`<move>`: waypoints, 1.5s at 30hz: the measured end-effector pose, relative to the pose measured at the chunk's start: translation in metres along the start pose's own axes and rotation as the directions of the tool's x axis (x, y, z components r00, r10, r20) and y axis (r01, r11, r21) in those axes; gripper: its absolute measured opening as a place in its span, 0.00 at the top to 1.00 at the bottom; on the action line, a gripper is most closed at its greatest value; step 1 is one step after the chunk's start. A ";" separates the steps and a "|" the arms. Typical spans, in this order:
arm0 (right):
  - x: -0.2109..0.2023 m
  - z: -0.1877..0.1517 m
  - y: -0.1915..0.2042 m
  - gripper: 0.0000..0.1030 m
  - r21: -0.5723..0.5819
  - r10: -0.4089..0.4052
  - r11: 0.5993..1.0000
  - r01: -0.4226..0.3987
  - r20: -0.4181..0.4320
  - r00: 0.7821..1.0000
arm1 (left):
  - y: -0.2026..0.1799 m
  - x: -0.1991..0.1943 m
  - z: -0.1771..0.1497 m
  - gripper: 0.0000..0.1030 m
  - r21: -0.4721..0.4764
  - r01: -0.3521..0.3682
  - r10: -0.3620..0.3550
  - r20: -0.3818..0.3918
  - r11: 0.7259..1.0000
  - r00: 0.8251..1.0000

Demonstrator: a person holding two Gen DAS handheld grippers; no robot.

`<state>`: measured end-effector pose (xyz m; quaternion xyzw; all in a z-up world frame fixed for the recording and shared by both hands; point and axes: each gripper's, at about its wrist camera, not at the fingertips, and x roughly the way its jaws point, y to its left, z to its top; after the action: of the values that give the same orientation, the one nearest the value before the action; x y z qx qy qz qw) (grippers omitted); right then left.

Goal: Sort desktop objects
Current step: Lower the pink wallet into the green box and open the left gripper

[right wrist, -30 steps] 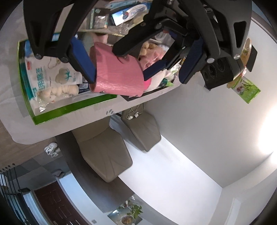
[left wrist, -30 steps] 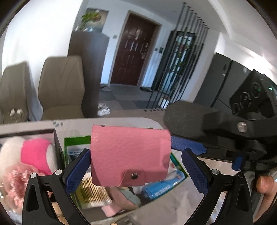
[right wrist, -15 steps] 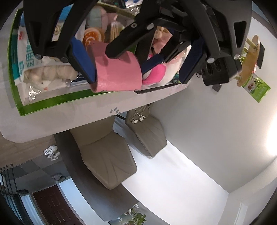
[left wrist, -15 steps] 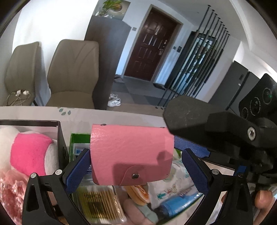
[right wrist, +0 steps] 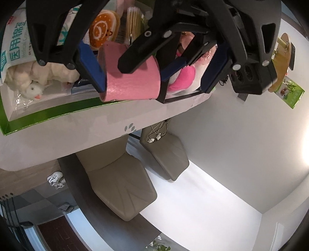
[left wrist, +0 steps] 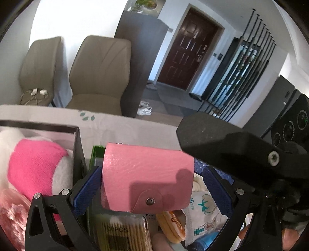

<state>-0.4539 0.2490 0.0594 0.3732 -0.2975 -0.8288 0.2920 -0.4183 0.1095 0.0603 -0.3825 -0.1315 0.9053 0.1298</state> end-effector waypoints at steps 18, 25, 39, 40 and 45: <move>-0.014 0.003 -0.002 0.01 -0.007 0.012 1.000 -0.012 0.046 0.999 | -0.017 -0.009 -0.009 0.01 0.117 -0.083 0.079 0.039 0.990 0.996; -0.028 0.001 0.008 0.01 -0.037 0.004 0.999 -0.001 0.074 0.997 | -0.024 -0.022 -0.004 0.01 0.135 -0.085 0.075 0.080 0.987 0.994; -0.063 -0.006 0.014 0.01 -0.142 -0.225 0.958 0.249 0.166 0.960 | -0.014 -0.029 -0.003 0.01 0.159 -0.166 0.149 0.115 0.973 0.982; -0.065 -0.006 0.013 0.01 -0.145 -0.237 0.954 0.263 0.171 0.956 | -0.013 -0.032 -0.004 0.01 0.158 -0.167 0.149 0.122 0.973 0.981; -0.074 -0.011 0.016 0.01 -0.154 -0.311 0.926 0.345 0.210 0.927 | -0.011 -0.044 -0.008 0.01 0.156 -0.167 0.145 0.140 0.973 0.979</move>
<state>-0.4008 0.2878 0.0976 0.3115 -0.1763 -0.9209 0.1544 -0.3809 0.1060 0.0875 -0.3209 -0.0325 0.9431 0.0811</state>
